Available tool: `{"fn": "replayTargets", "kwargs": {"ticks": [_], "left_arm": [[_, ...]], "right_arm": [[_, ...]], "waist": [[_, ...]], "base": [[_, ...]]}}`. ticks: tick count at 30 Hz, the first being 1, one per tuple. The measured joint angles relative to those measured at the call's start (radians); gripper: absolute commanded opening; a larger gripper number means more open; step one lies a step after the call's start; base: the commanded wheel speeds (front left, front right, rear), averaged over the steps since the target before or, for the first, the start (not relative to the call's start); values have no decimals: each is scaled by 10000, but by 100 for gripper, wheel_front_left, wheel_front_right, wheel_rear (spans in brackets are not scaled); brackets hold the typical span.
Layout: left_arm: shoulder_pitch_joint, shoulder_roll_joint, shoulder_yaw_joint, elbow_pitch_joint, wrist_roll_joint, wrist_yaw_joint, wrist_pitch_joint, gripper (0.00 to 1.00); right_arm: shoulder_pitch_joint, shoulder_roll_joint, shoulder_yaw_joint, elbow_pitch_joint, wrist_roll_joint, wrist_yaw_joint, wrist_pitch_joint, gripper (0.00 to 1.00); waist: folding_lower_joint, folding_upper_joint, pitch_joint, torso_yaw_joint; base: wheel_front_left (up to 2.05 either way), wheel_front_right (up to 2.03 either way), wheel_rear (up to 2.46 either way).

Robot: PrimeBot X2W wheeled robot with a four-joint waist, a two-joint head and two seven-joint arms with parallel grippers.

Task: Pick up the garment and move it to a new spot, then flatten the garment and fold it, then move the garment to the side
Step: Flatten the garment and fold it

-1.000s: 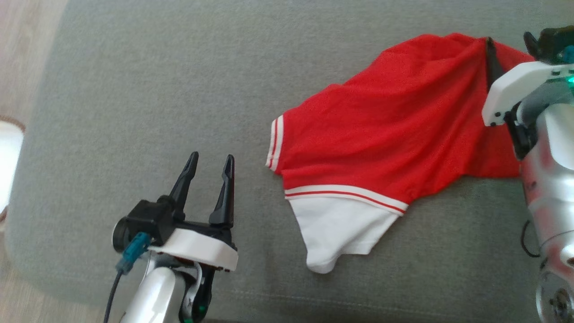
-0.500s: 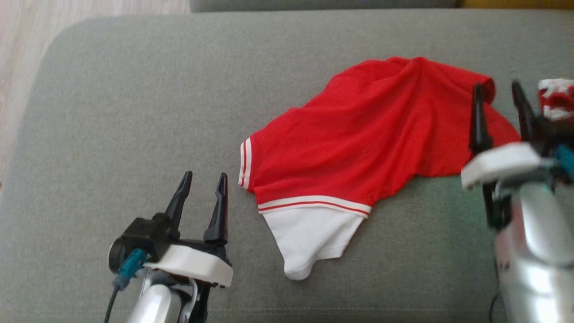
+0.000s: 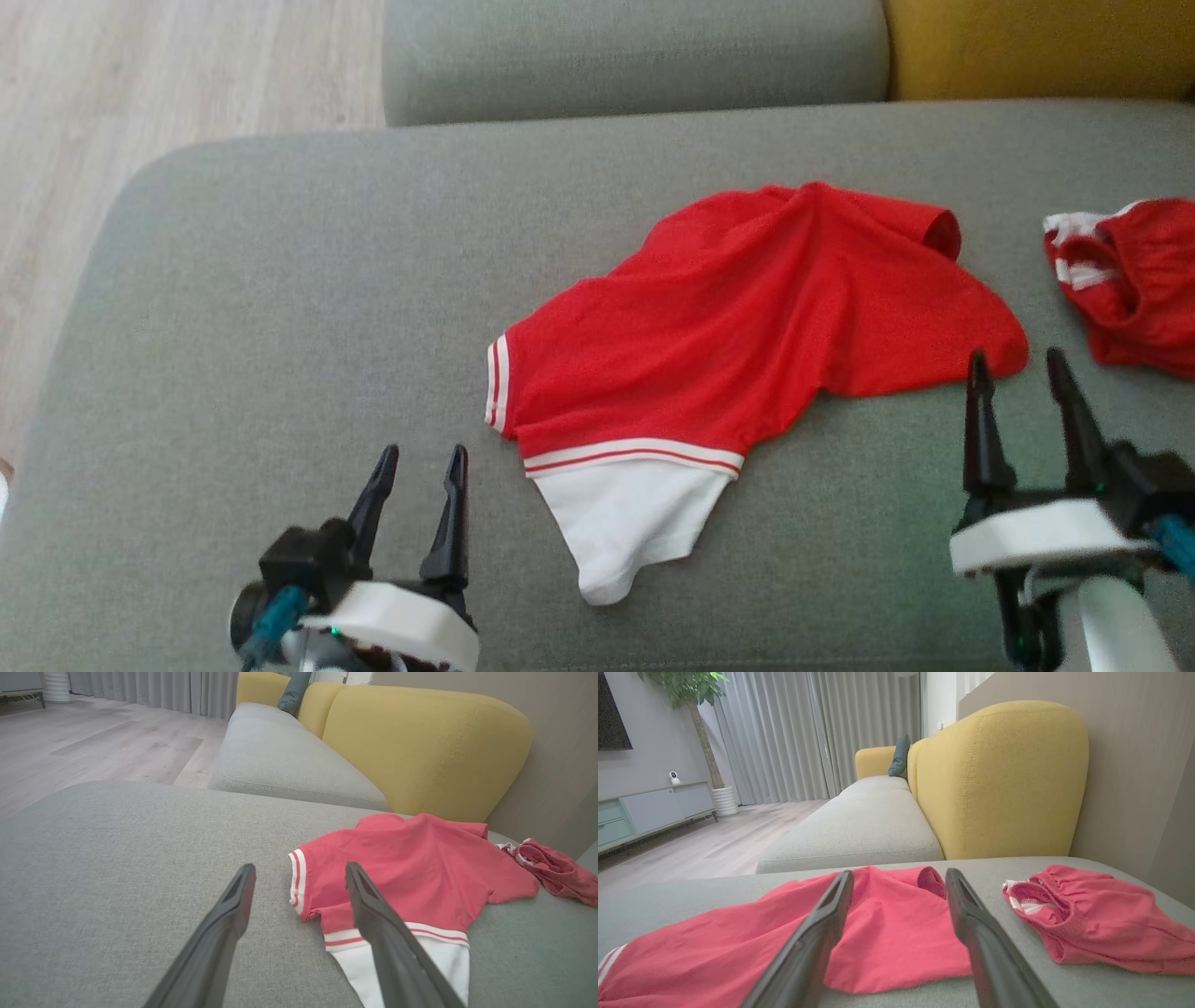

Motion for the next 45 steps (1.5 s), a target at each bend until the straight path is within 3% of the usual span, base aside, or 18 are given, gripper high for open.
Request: {"fn": "replayTargets", "kwargs": {"ticks": [6, 45], "left_arm": [[398, 15, -13, -17, -100, 107, 0, 100], [527, 19, 368, -261, 58, 362, 0, 100]], "right_arm": [[857, 12, 372, -414, 360, 0, 54, 100], [1016, 19, 884, -453, 685, 0, 334, 100]], "waist": [[0, 0, -497, 53], [0, 0, -637, 260]], "base": [[0, 0, 0], [0, 0, 0]]}}
